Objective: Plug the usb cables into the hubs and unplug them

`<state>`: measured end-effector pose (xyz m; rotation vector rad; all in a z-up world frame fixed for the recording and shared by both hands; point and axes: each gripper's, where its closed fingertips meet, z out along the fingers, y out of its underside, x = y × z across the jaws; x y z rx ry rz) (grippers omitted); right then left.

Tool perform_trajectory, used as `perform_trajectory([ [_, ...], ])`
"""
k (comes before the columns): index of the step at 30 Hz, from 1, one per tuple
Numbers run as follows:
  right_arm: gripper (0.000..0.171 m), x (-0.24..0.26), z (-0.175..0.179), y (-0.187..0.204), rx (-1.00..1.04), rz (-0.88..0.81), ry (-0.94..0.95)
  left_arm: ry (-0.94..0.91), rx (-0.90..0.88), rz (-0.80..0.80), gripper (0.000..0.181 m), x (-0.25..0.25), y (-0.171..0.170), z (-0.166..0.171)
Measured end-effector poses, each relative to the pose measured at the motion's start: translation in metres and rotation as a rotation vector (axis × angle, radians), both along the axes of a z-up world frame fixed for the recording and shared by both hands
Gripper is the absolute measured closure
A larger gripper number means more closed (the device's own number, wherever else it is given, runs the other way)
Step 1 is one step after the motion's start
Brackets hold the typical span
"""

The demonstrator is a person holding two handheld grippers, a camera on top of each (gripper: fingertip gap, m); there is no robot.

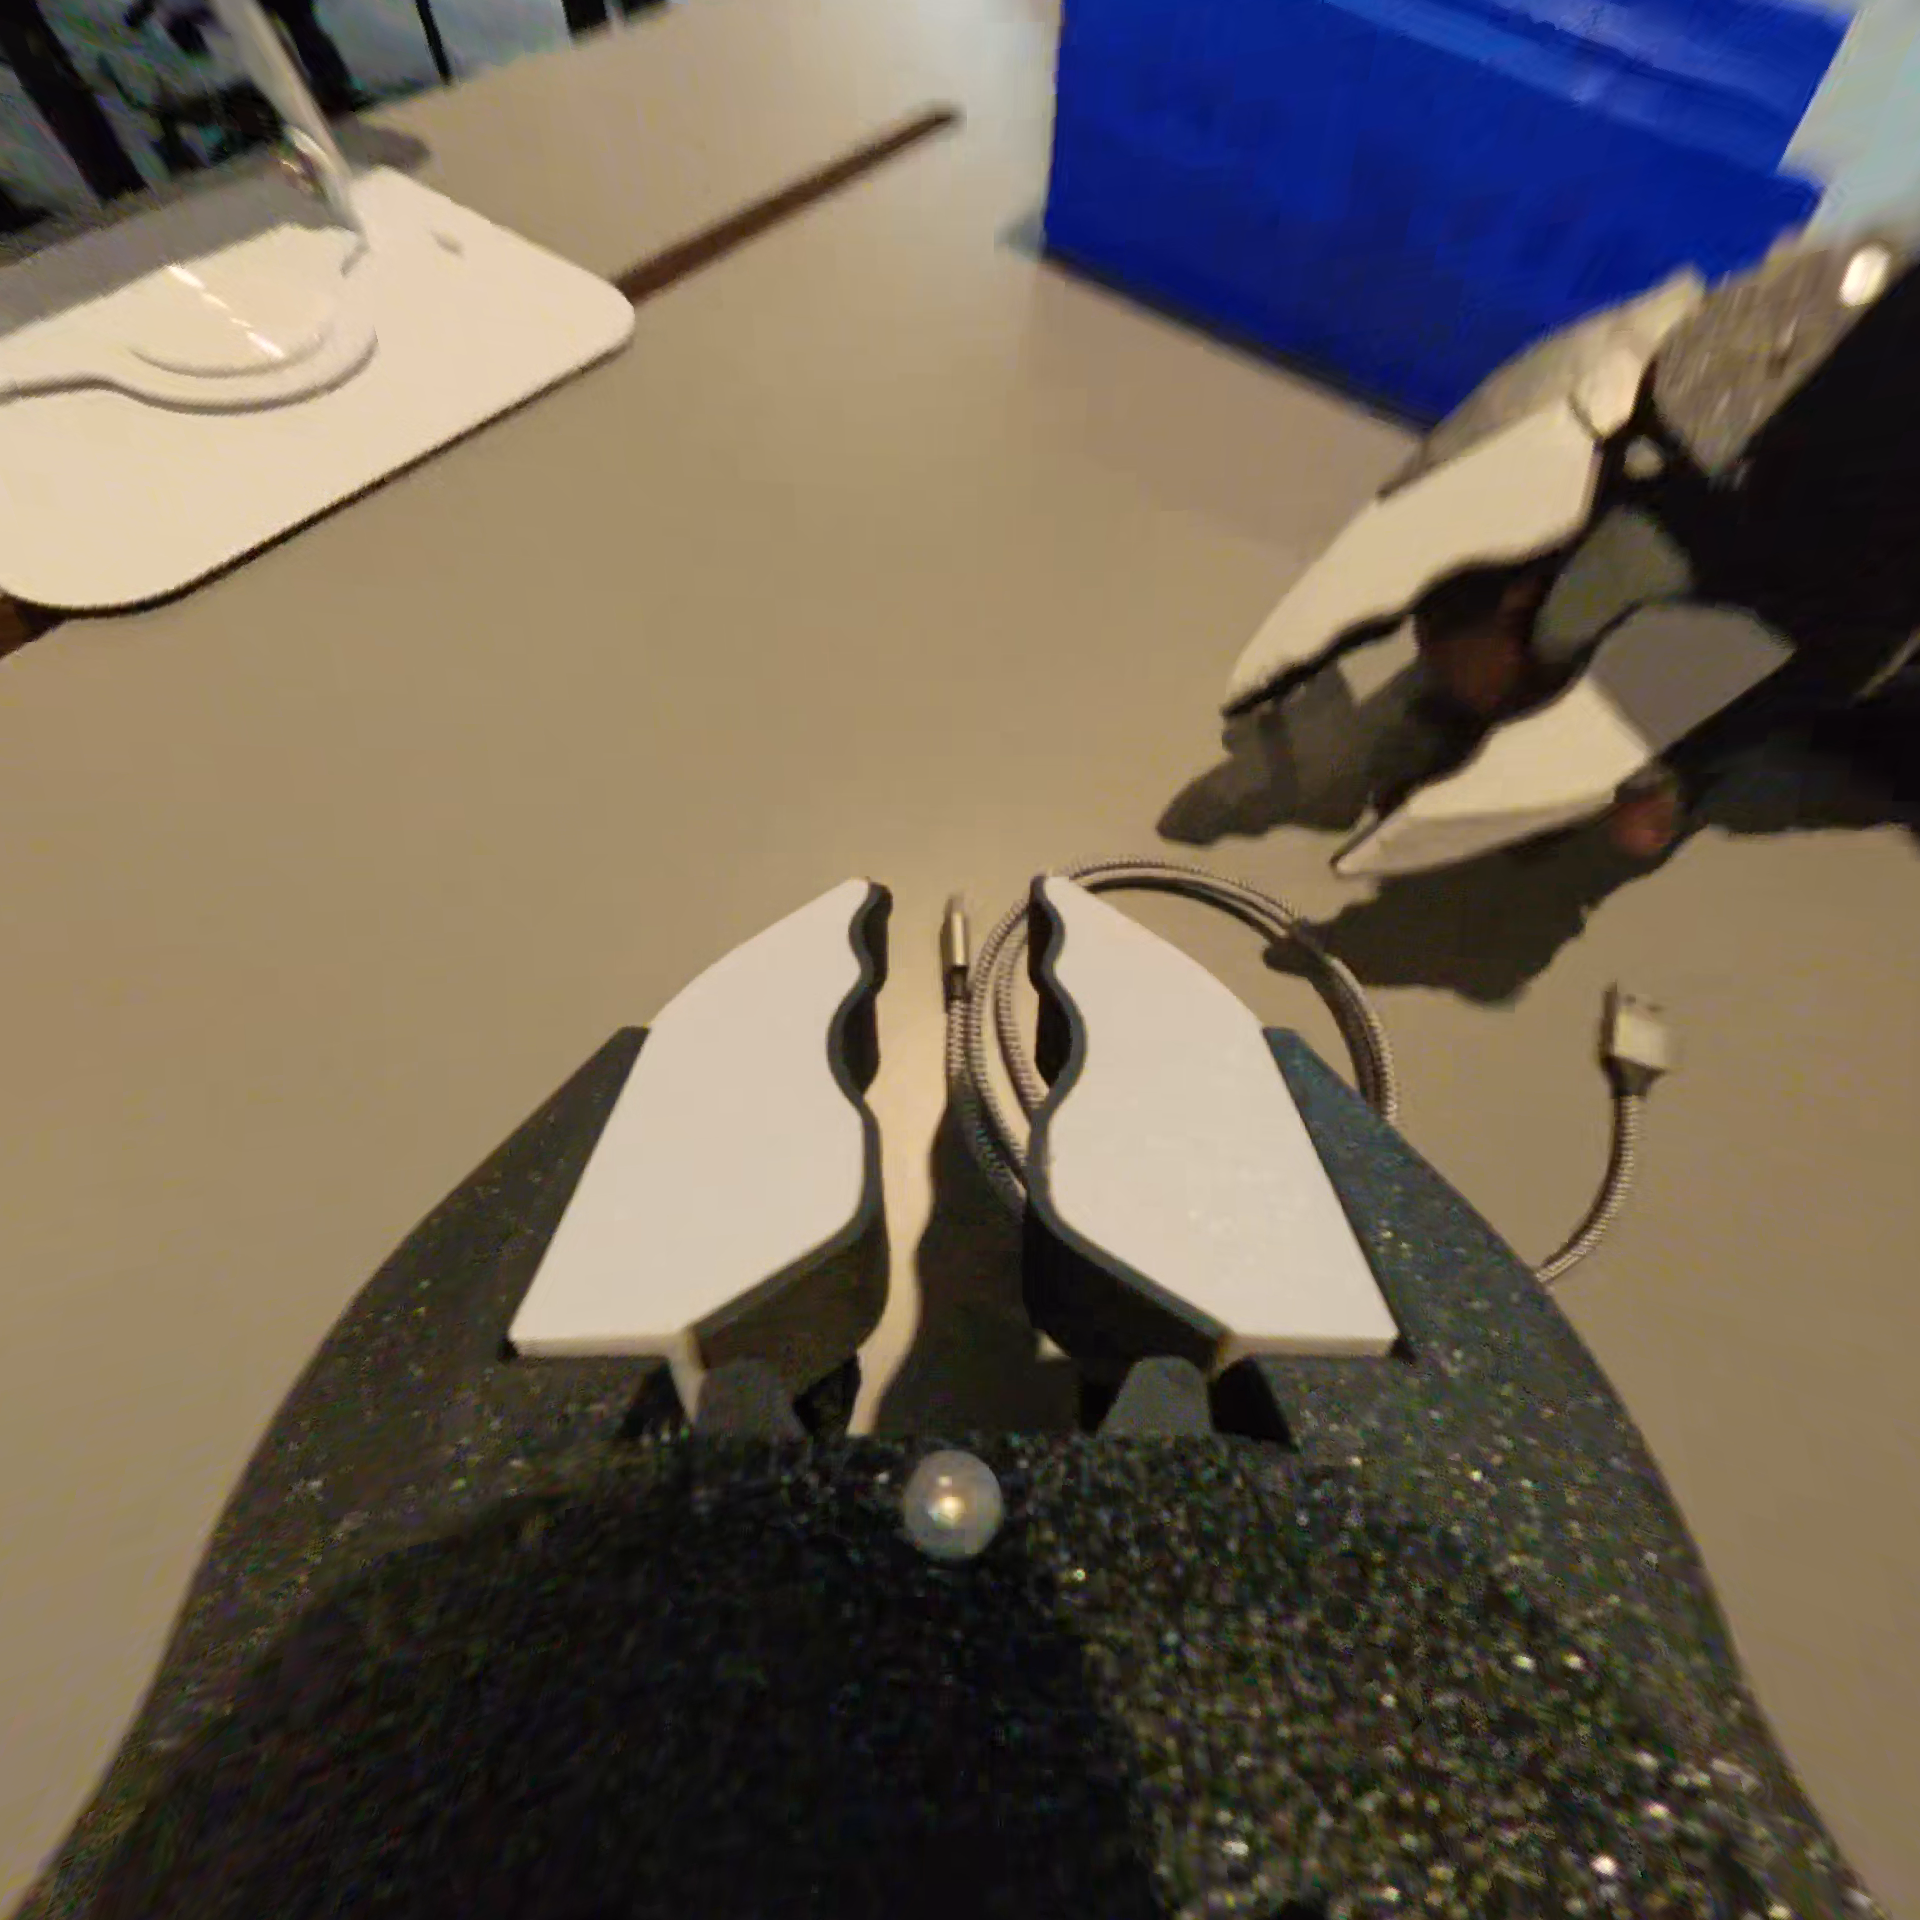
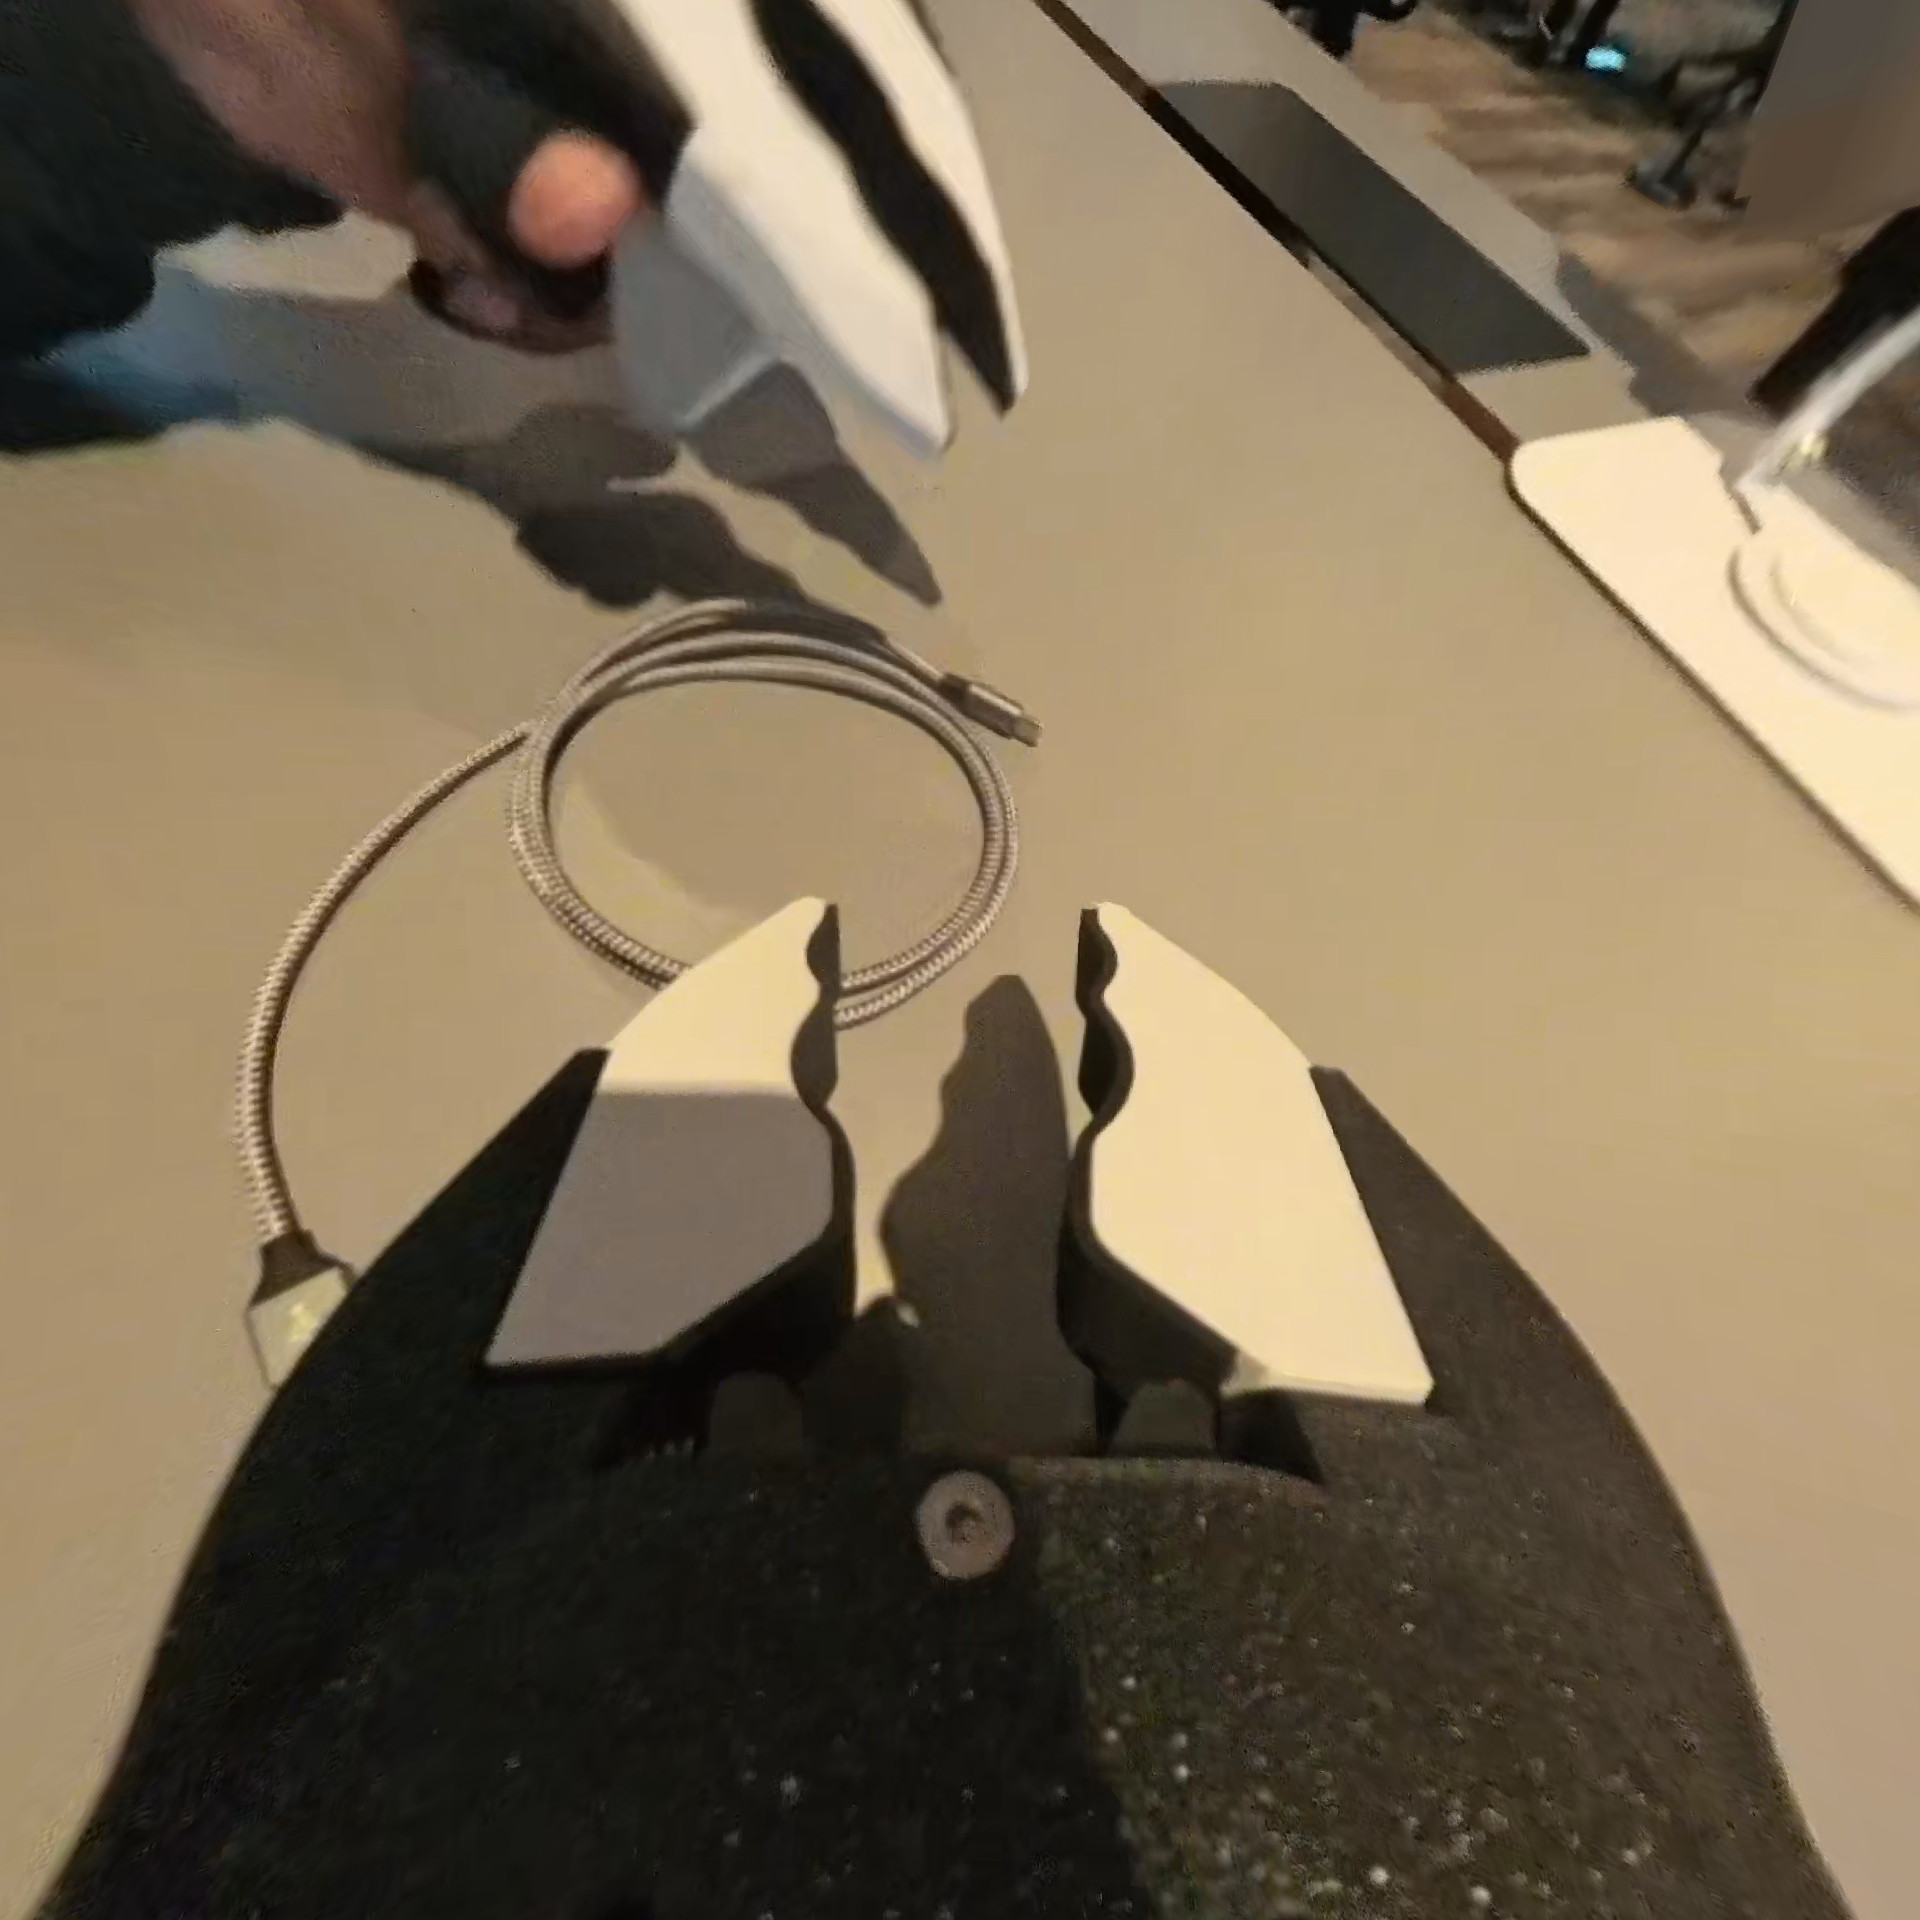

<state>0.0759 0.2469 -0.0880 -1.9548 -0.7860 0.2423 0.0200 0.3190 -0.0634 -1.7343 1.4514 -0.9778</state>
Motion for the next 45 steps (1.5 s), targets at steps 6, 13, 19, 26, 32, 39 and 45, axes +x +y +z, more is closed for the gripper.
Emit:
perform_trajectory([
  [6, 0.127, -0.017, -0.004, -0.005, 0.022, 0.089, -0.053, -0.107, -0.118, 0.094, 0.157, -0.033, 0.031, 0.005],
  [13, 0.129, -0.044, -0.015, -0.039, 0.031, 0.483, -0.193, 0.089, 0.012, 0.105, 0.158, -0.036, 0.035, -0.028],
  [19, 0.128, -0.055, -0.030, -0.036, -0.191, 0.635, -0.179, 0.094, 0.008, 0.117, 0.160, -0.034, 0.037, -0.035],
  [26, 0.149, -0.070, -0.039, -0.033, -0.338, 0.698, -0.275, 0.089, -0.014, 0.160, 0.161, -0.040, 0.048, -0.038],
  [32, 0.166, -0.071, -0.040, -0.037, -0.343, 0.664, -0.303, 0.112, -0.002, 0.150, 0.161, -0.041, 0.048, -0.042],
  [39, 0.168, -0.067, -0.040, -0.026, -0.281, 0.623, -0.415, 0.126, 0.017, 0.162, 0.162, -0.041, 0.050, -0.044],
  [45, 0.168, -0.055, -0.027, -0.002, -0.121, 0.524, -0.504, 0.111, 0.011, 0.189, 0.163, -0.042, 0.054, -0.042],
])
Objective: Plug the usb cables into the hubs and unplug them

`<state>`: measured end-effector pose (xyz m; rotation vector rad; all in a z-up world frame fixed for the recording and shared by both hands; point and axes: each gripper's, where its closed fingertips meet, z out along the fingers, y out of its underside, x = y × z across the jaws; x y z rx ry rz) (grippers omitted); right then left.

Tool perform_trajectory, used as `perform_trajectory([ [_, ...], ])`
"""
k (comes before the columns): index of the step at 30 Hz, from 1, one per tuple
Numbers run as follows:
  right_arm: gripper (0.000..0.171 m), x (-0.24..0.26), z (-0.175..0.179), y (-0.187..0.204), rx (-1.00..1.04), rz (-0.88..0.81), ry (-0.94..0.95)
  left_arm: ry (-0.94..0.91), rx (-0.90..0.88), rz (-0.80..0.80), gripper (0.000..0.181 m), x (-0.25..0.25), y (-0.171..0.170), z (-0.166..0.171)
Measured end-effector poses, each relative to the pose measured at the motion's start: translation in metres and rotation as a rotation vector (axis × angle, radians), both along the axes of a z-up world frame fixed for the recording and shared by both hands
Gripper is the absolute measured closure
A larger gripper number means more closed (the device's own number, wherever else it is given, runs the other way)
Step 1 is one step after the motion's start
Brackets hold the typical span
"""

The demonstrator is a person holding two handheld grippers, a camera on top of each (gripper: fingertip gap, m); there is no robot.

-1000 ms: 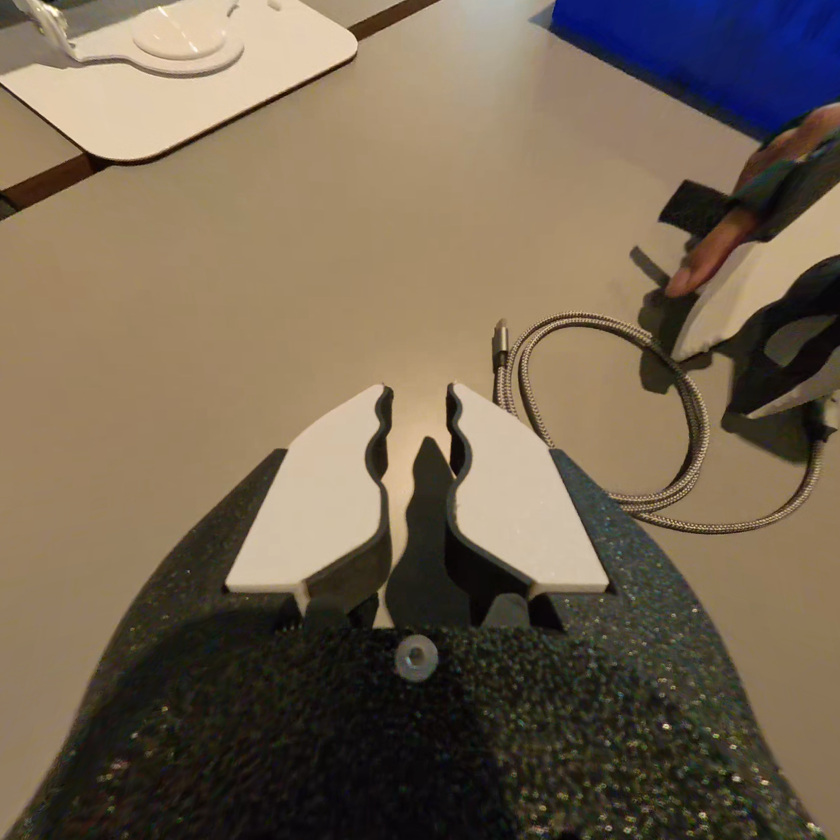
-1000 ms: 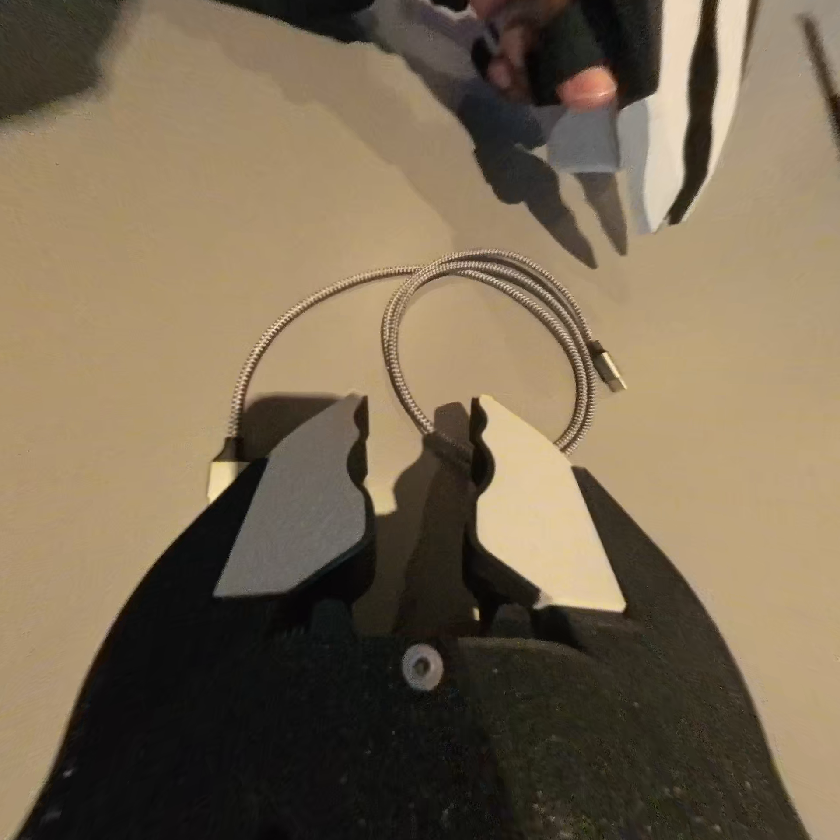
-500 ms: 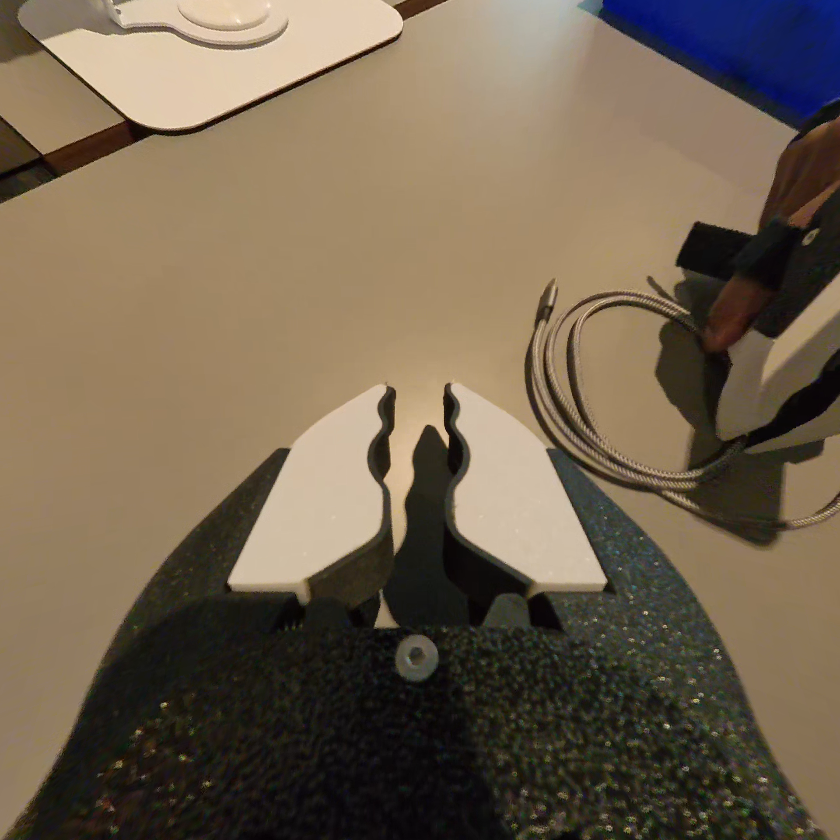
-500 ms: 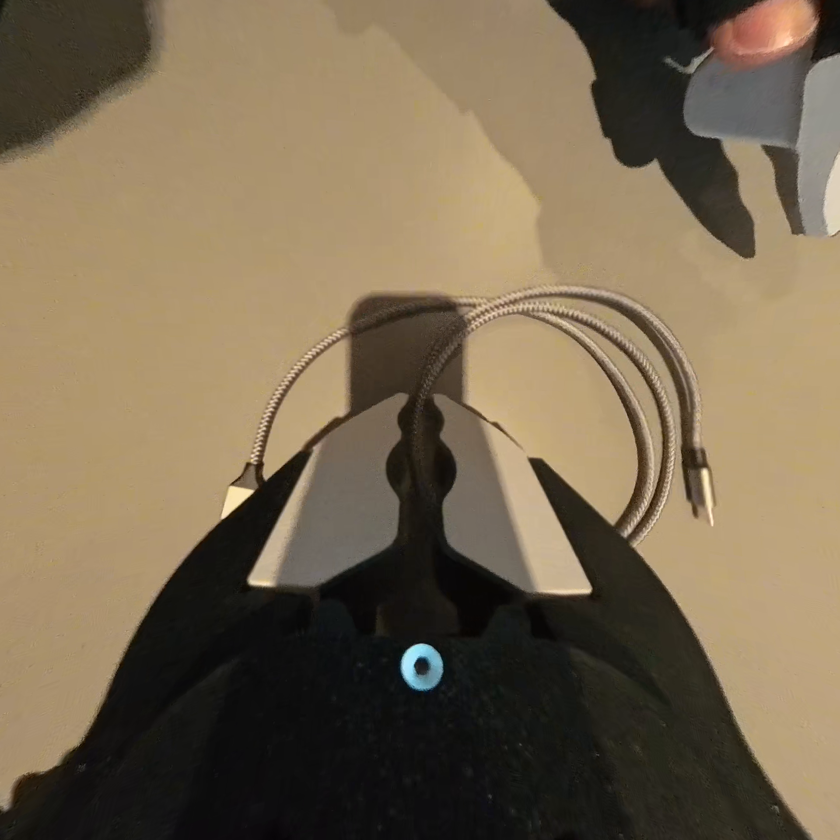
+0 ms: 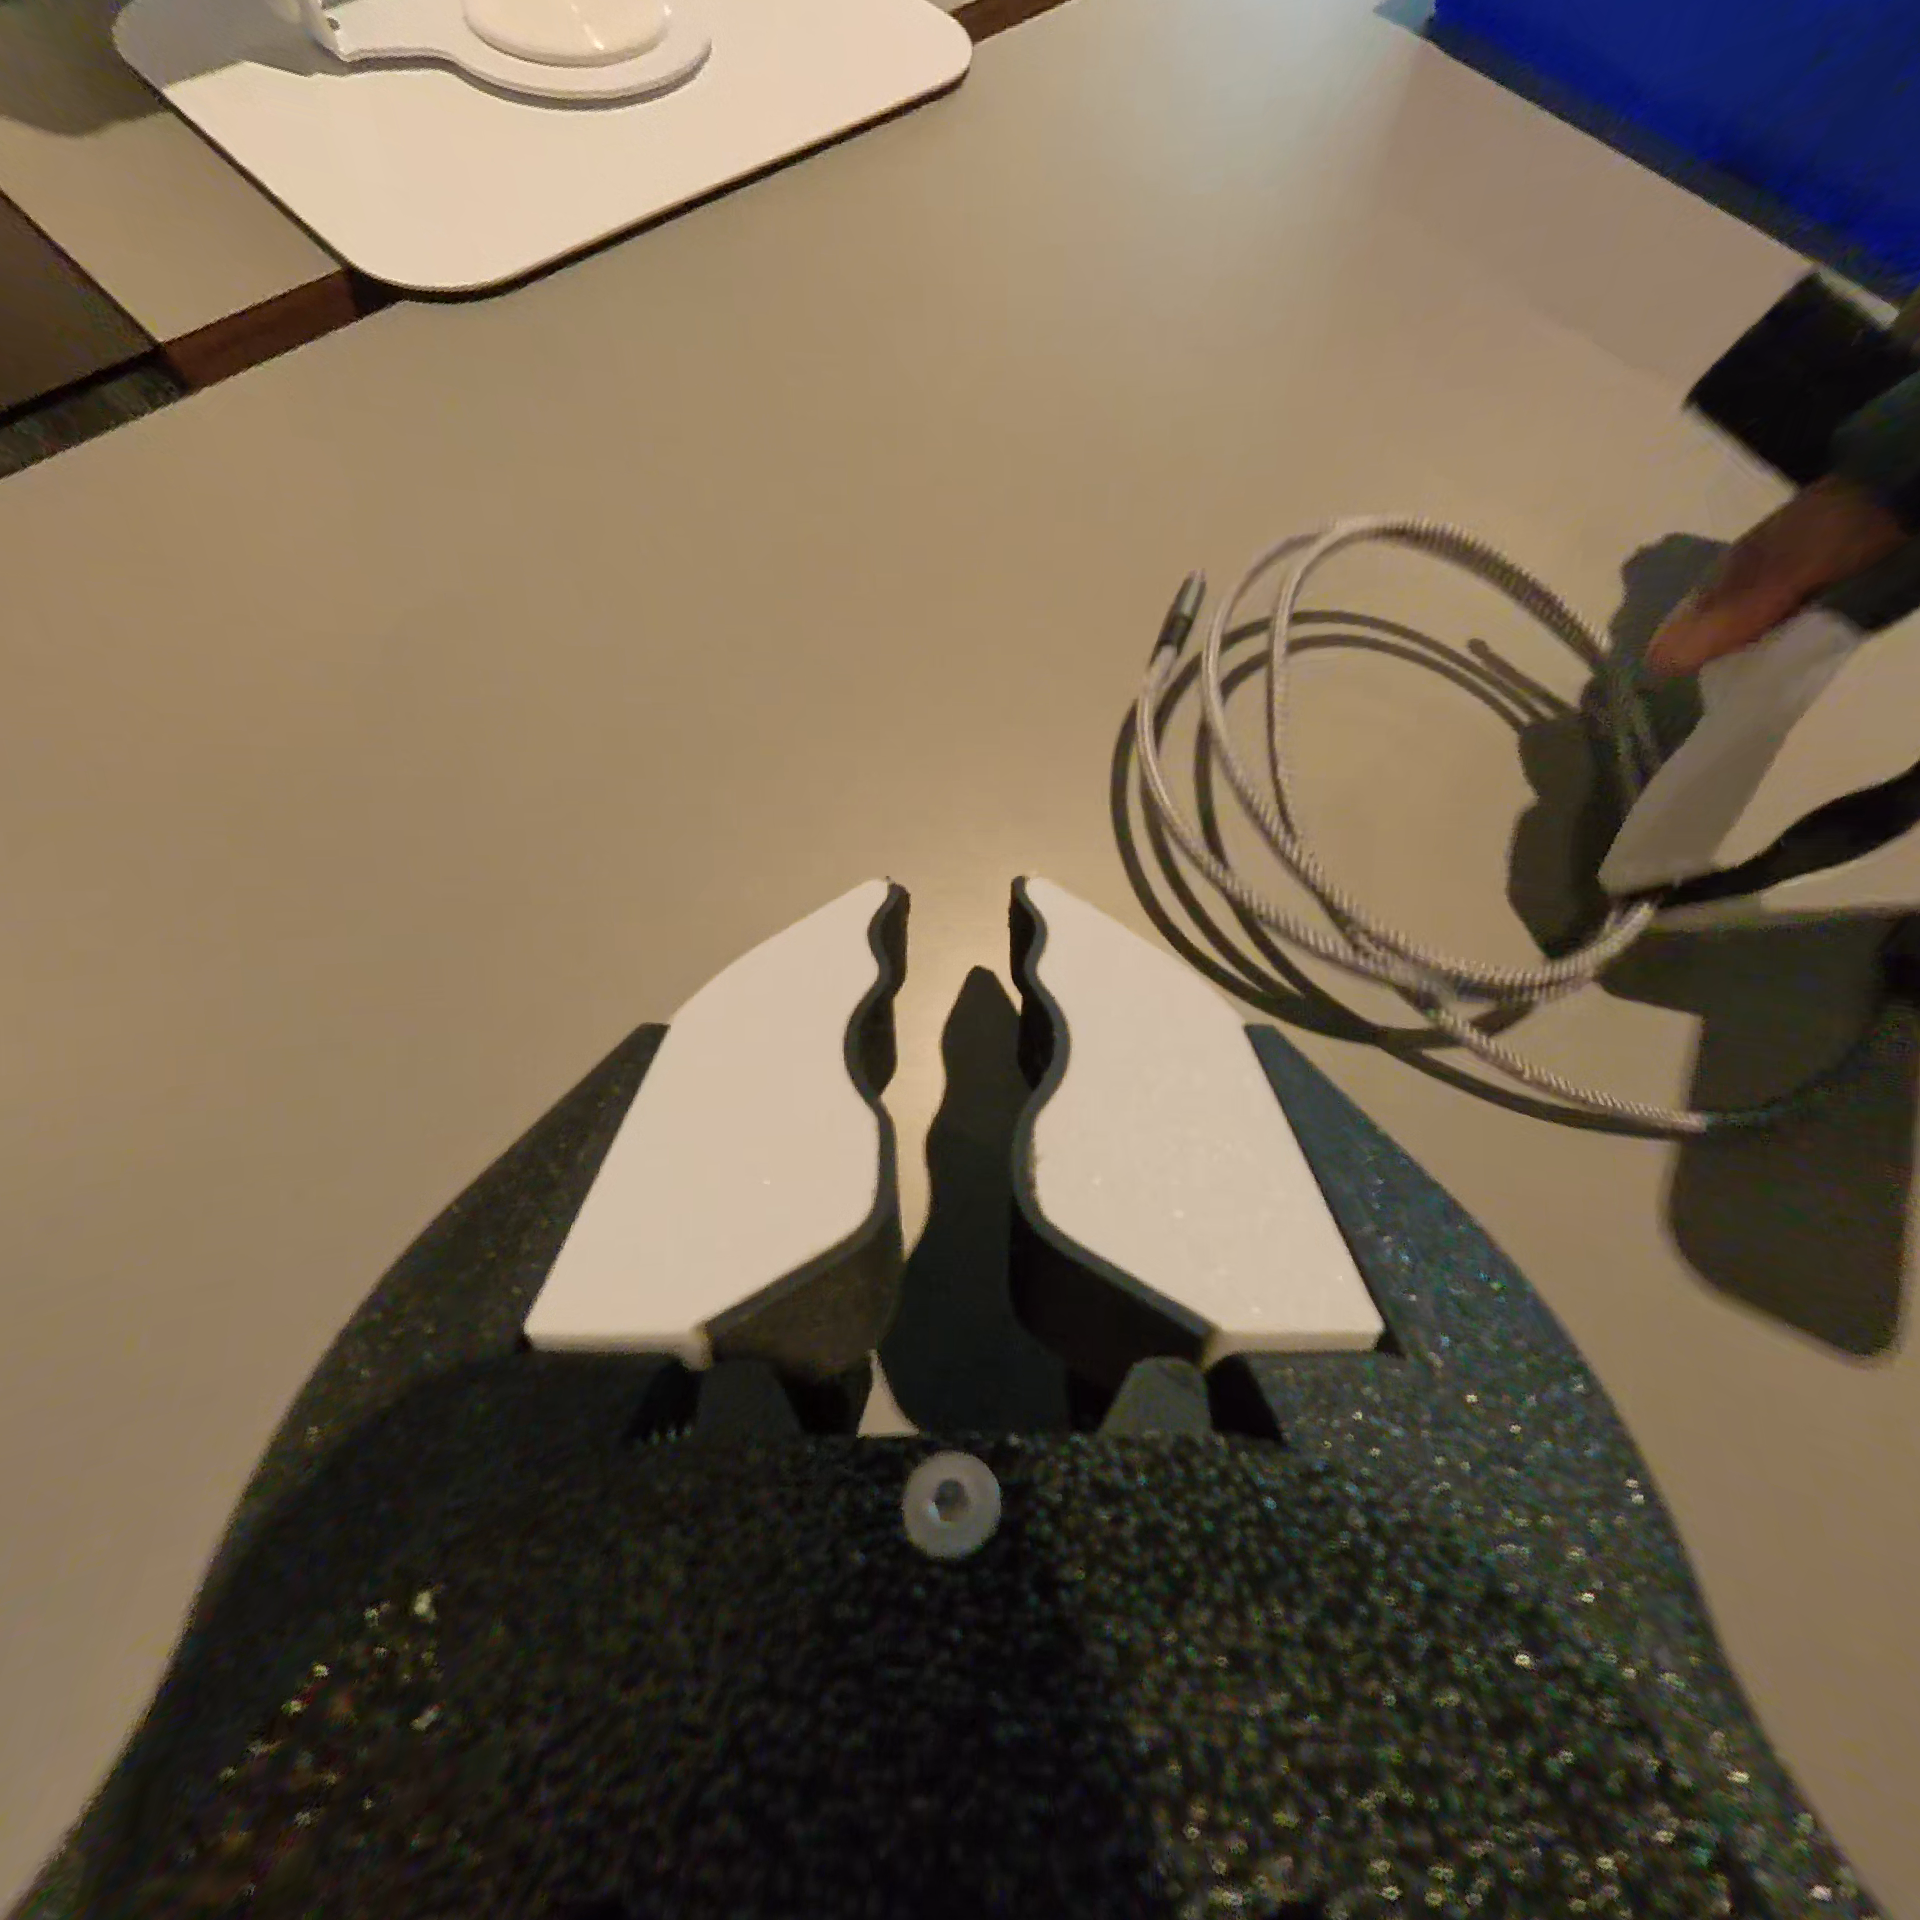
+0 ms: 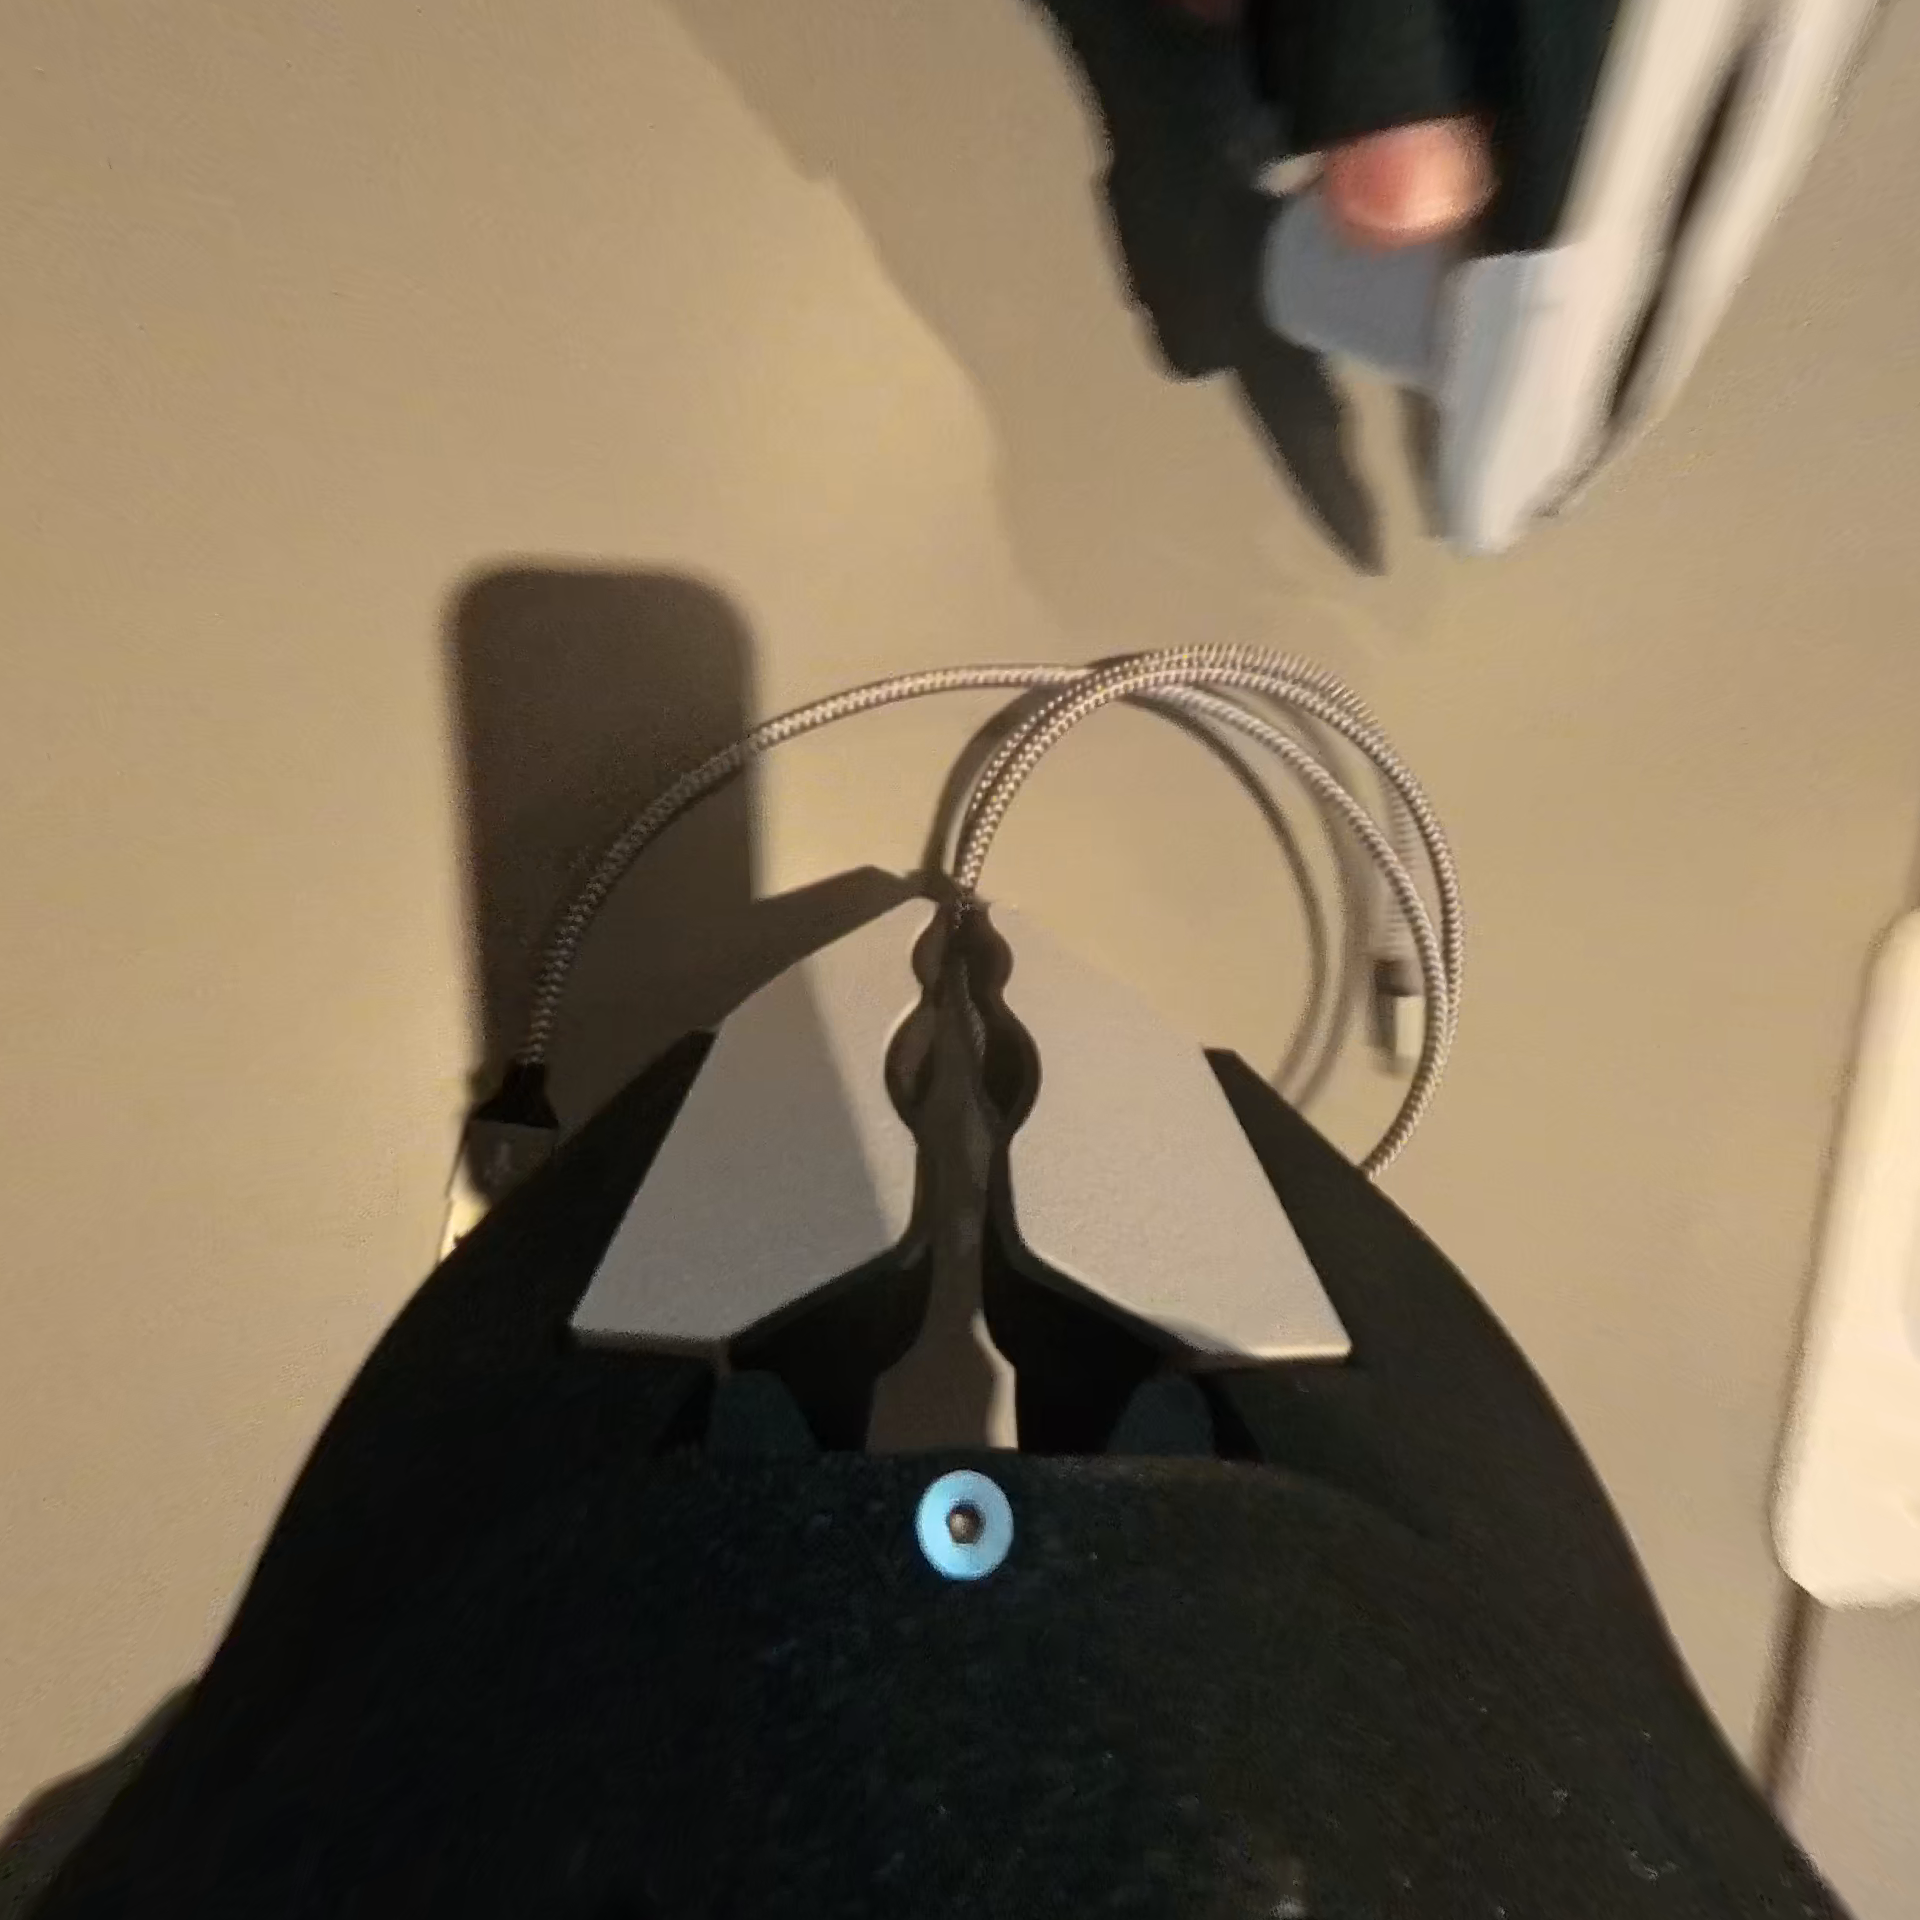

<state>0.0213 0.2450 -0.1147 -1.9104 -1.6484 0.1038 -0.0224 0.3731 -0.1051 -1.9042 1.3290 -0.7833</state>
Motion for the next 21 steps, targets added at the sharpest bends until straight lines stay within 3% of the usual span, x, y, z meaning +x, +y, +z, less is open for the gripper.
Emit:
perform_trajectory([
  [5, 0.168, 0.029, 0.049, 0.031, 0.232, -0.140, 0.008, -0.002, 0.002, 0.009, 0.163, -0.001, 0.002, 0.000],
  [11, 0.168, 0.106, 0.158, 0.055, 0.623, -0.437, 0.054, 0.005, 0.004, 0.014, 0.164, -0.001, 0.002, -0.001],
  [17, 0.168, 0.214, 0.284, 0.014, 1.049, -0.800, 0.084, 0.010, 0.004, 0.018, 0.164, -0.001, 0.003, -0.002],
  [21, 0.168, 0.295, 0.319, -0.030, 1.129, -1.082, -0.034, 0.020, 0.003, 0.020, 0.165, -0.001, 0.003, -0.003],
])
